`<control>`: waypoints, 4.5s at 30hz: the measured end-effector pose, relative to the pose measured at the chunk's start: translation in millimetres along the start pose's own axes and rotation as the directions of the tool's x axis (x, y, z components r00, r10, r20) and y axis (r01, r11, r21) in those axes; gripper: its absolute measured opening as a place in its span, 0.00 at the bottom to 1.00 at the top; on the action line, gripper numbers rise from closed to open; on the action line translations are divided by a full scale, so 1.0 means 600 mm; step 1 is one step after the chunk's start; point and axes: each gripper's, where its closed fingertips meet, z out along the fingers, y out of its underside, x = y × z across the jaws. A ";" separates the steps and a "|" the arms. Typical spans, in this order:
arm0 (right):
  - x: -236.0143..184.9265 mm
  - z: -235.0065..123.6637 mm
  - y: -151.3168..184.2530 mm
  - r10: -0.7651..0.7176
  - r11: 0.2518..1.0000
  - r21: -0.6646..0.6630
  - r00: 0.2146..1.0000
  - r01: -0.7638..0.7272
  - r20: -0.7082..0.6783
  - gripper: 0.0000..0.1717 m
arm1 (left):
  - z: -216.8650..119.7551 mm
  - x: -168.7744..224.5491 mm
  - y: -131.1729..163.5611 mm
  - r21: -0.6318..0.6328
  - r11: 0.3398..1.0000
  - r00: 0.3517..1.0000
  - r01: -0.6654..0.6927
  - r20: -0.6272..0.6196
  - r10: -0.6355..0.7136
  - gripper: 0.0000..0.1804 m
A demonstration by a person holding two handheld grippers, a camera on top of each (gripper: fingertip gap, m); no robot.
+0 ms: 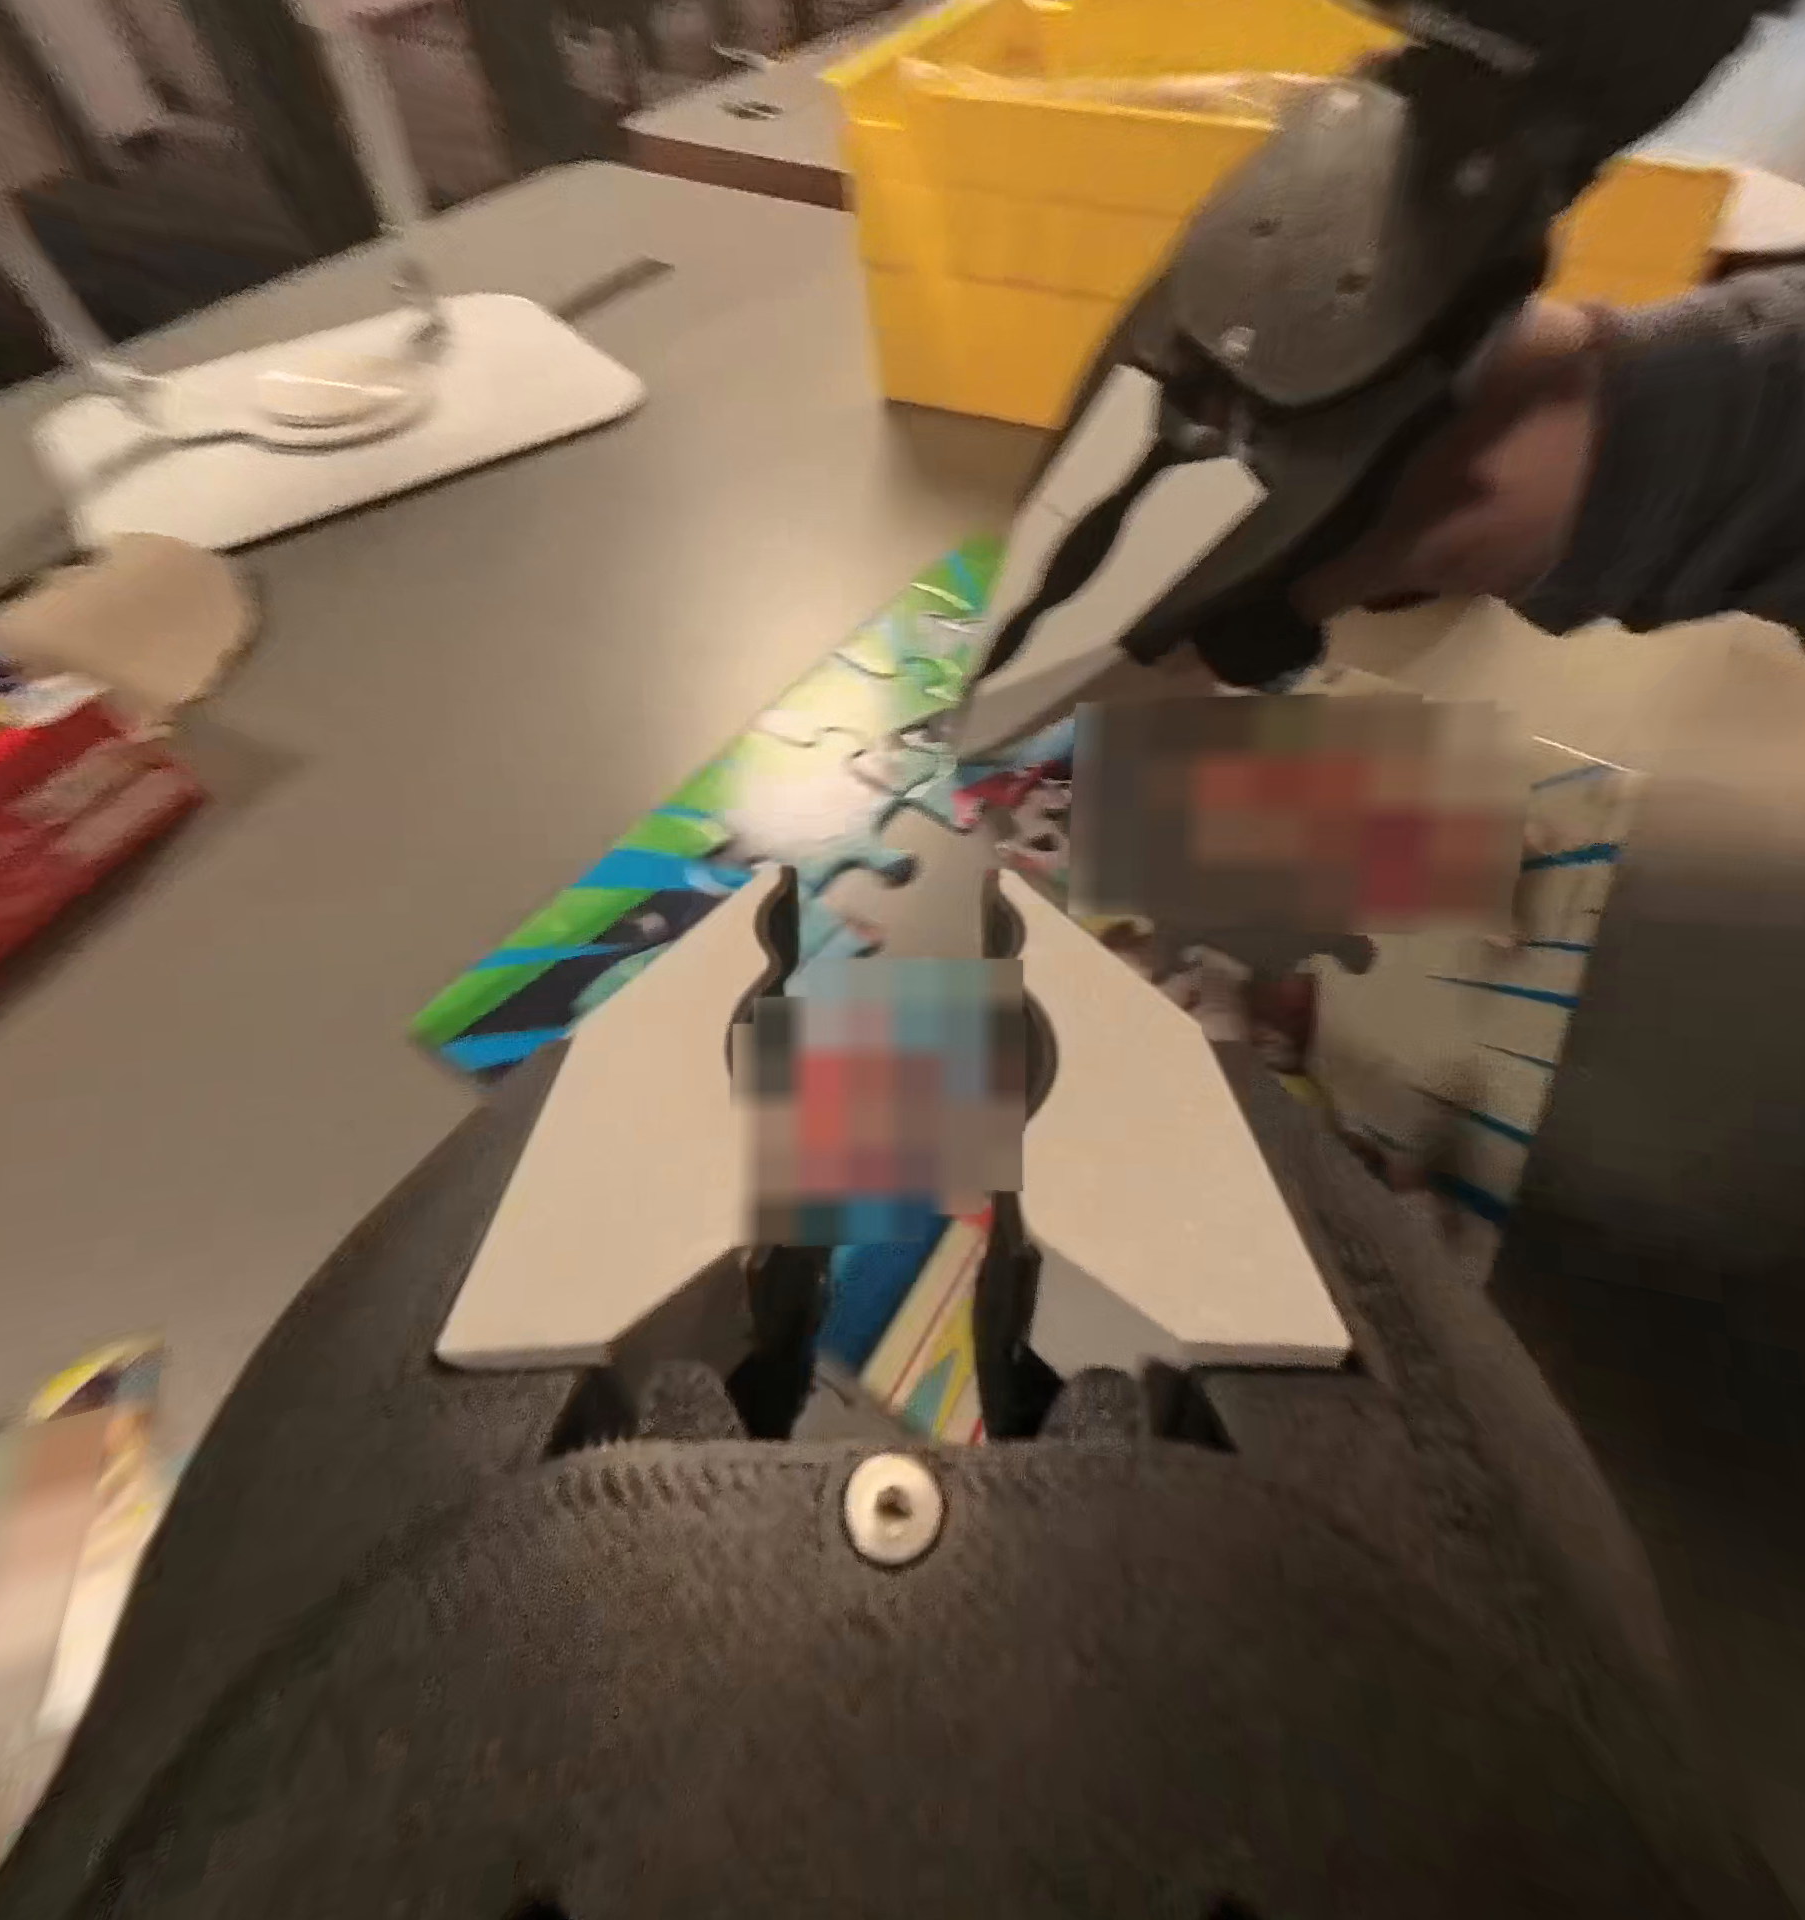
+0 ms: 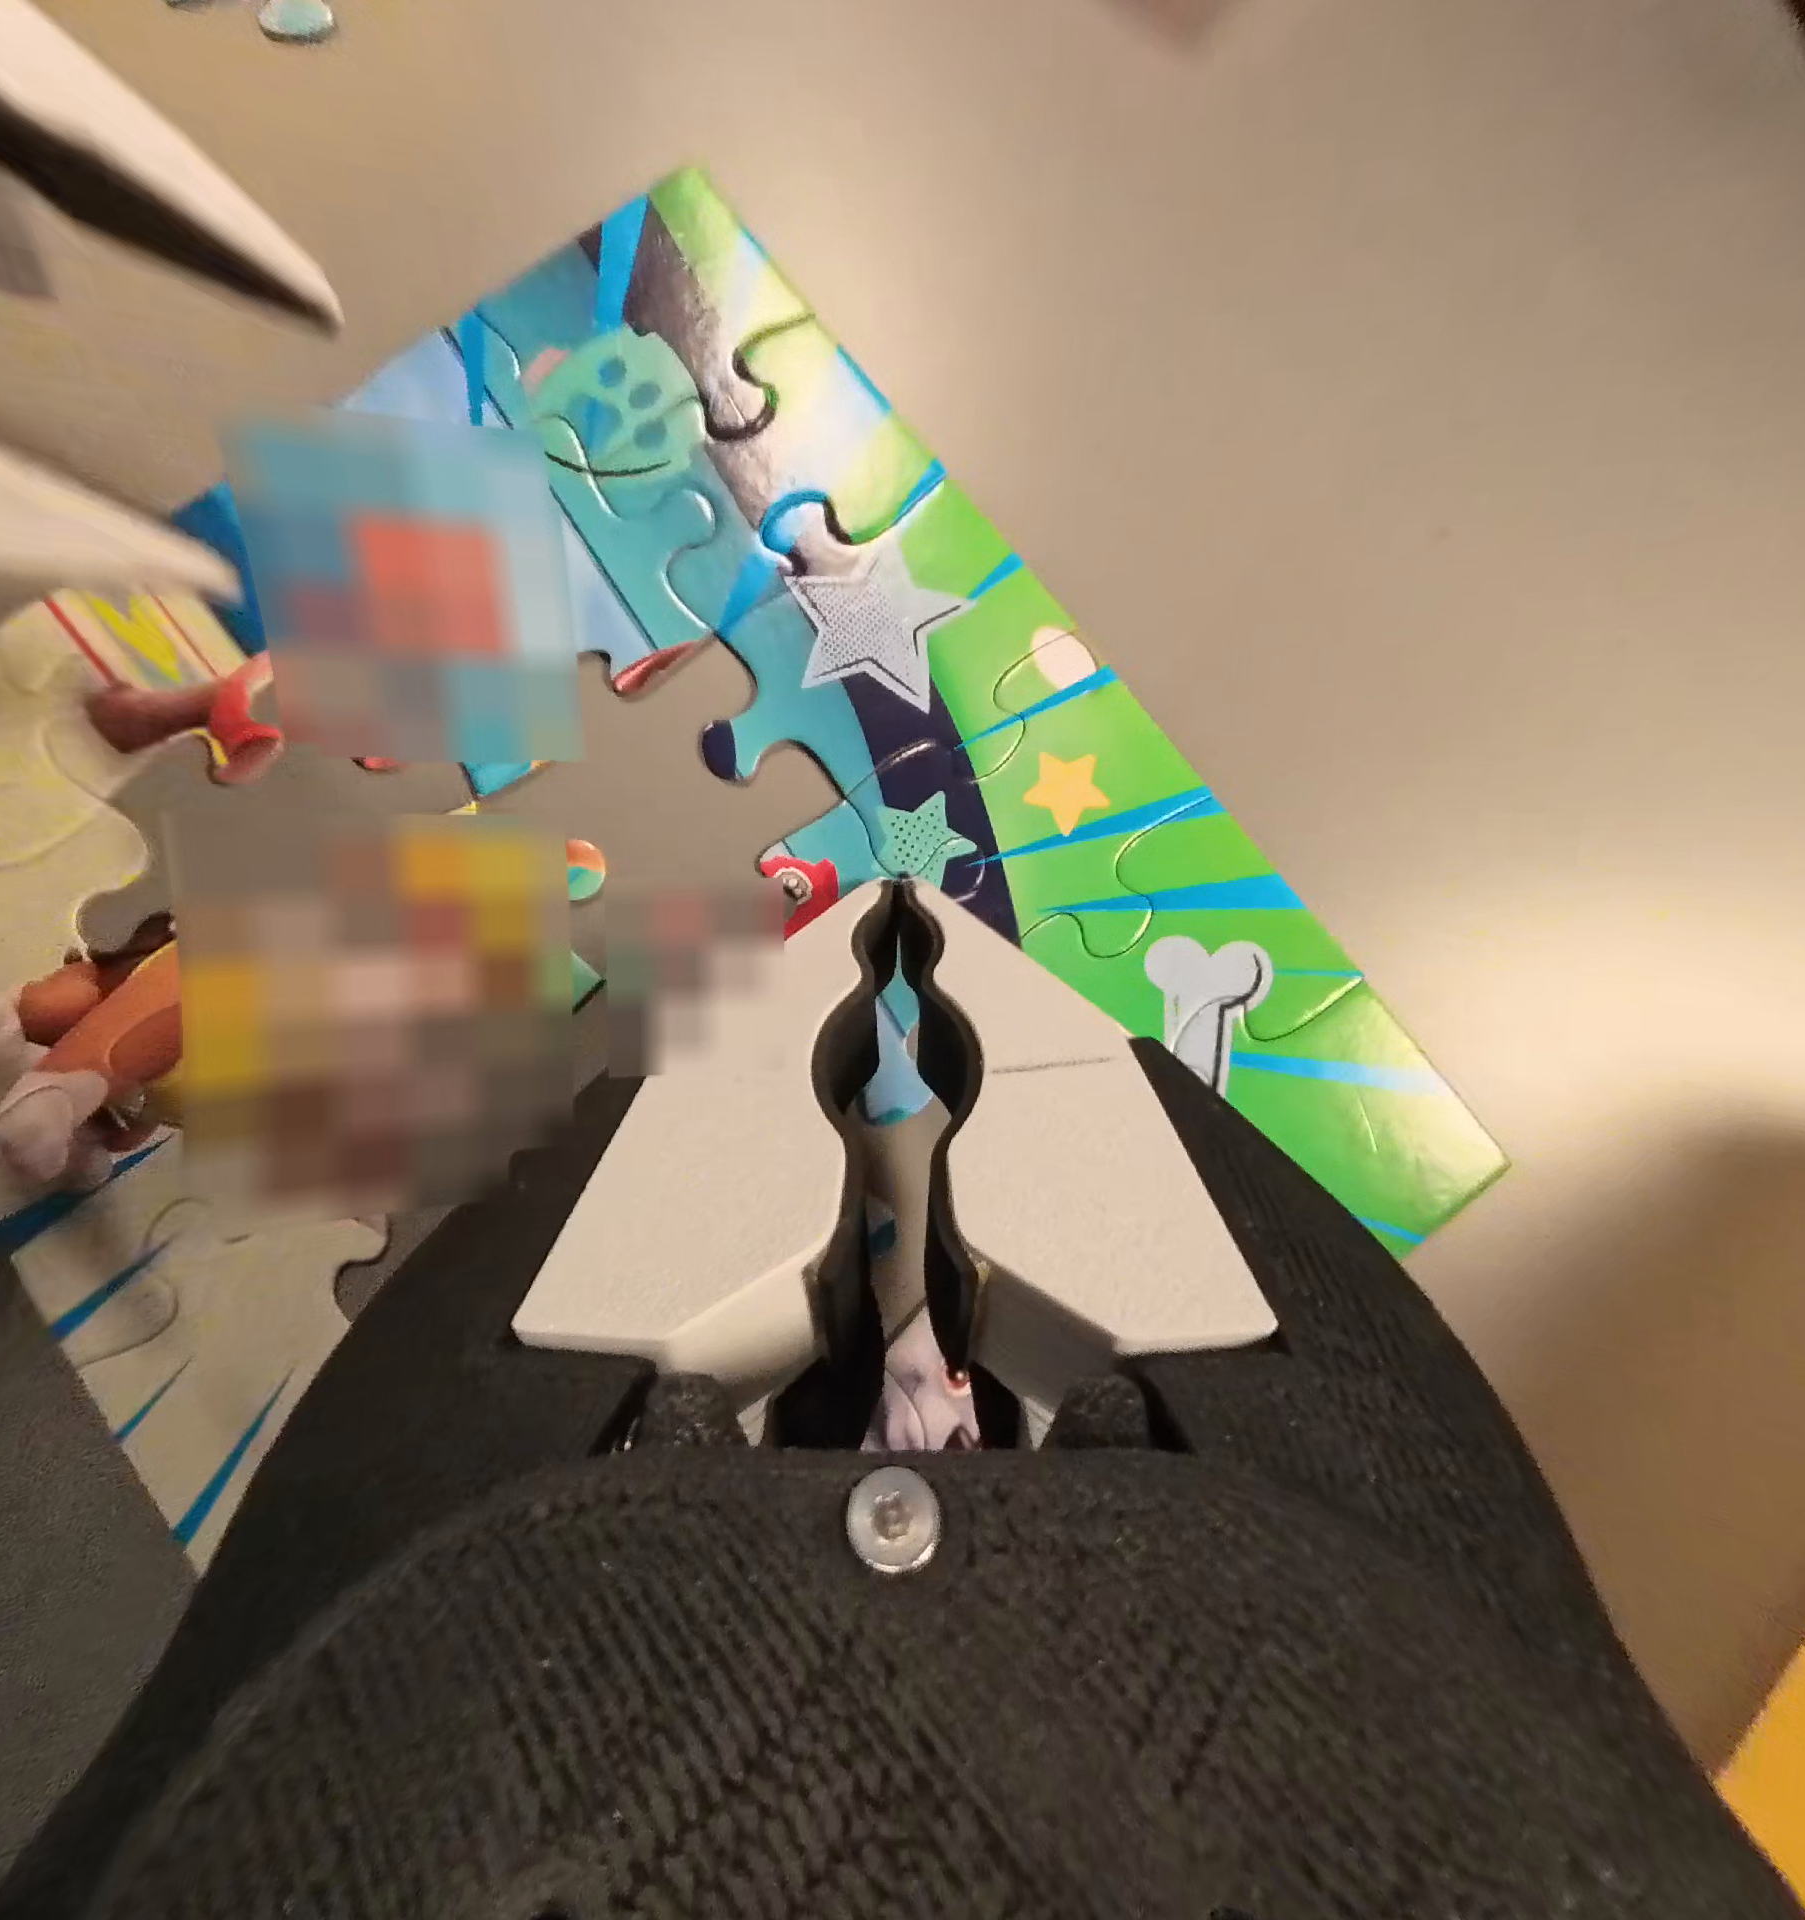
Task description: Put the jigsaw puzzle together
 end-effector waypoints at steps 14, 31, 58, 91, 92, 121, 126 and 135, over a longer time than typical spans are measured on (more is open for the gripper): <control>-0.162 0.019 -0.189 -0.441 0.889 0.299 0.825 0.348 0.352 0.25 | -0.155 -0.194 0.107 -0.045 0.961 0.838 0.274 0.502 -0.215 0.33; -0.200 0.210 -0.271 -0.677 0.618 0.087 0.473 0.781 0.564 0.41 | -0.143 -0.248 0.170 -0.336 0.901 0.937 0.276 0.303 -0.174 0.23; -0.207 0.266 -0.305 -0.725 0.369 -0.062 0.330 0.927 0.605 0.22 | -0.197 -0.288 0.130 -0.128 0.973 0.905 0.192 0.407 -0.125 0.17; -0.213 0.248 -0.285 -0.663 0.513 -0.089 0.460 0.854 0.590 0.08 | -0.191 -0.277 0.125 -0.056 0.954 0.912 0.294 0.315 -0.263 0.23; -0.214 0.247 -0.284 -0.661 0.518 -0.085 0.461 0.851 0.591 0.08 | -0.191 -0.277 0.125 -0.056 0.954 0.912 0.294 0.314 -0.262 0.23; -0.259 0.264 -0.304 -0.675 0.593 -0.006 0.501 0.805 0.542 0.36 | -0.214 -0.300 0.115 0.009 0.956 0.881 0.293 0.385 -0.273 0.22; -0.263 0.251 -0.310 -0.687 0.610 0.039 0.503 0.792 0.525 0.32 | -0.216 -0.300 0.112 0.024 0.955 0.881 0.294 0.381 -0.281 0.22; -0.244 0.284 -0.323 -0.648 0.624 -0.018 0.530 0.781 0.547 0.47 | -0.215 -0.303 0.116 0.014 0.956 0.878 0.295 0.392 -0.276 0.22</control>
